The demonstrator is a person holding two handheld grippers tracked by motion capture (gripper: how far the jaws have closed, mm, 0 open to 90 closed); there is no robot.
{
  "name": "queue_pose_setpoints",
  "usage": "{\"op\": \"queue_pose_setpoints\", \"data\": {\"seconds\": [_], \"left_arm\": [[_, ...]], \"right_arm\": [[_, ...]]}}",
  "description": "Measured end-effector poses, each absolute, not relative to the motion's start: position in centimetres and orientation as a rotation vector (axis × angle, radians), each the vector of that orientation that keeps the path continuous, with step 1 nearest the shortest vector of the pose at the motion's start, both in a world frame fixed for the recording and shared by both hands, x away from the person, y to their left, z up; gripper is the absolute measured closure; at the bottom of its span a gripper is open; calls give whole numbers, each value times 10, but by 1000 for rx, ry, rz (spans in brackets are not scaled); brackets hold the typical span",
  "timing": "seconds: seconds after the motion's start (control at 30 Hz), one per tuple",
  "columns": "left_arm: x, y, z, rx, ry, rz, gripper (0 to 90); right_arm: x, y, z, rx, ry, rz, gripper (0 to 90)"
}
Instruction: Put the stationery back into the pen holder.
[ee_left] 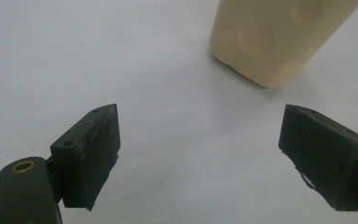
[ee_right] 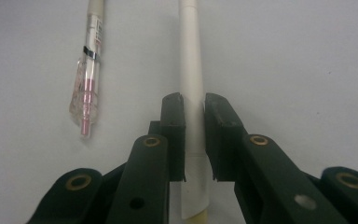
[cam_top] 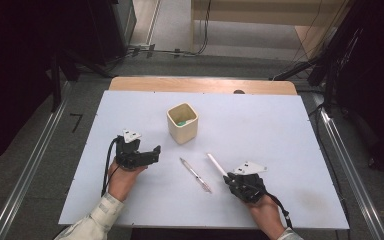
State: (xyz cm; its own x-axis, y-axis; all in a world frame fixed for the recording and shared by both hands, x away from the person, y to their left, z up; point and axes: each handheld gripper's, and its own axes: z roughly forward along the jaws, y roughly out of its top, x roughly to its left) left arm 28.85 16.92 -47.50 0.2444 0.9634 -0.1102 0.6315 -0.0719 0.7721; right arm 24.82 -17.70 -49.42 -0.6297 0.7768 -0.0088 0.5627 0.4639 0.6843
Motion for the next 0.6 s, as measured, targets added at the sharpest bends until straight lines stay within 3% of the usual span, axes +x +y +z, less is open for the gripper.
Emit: {"op": "queue_pose_setpoints", "data": {"seconds": [0.6], "left_arm": [[277,151,-465,1797,1400,522,152]], "right_arm": [[252,-177,-479,1120,2288,1040,766]]}}
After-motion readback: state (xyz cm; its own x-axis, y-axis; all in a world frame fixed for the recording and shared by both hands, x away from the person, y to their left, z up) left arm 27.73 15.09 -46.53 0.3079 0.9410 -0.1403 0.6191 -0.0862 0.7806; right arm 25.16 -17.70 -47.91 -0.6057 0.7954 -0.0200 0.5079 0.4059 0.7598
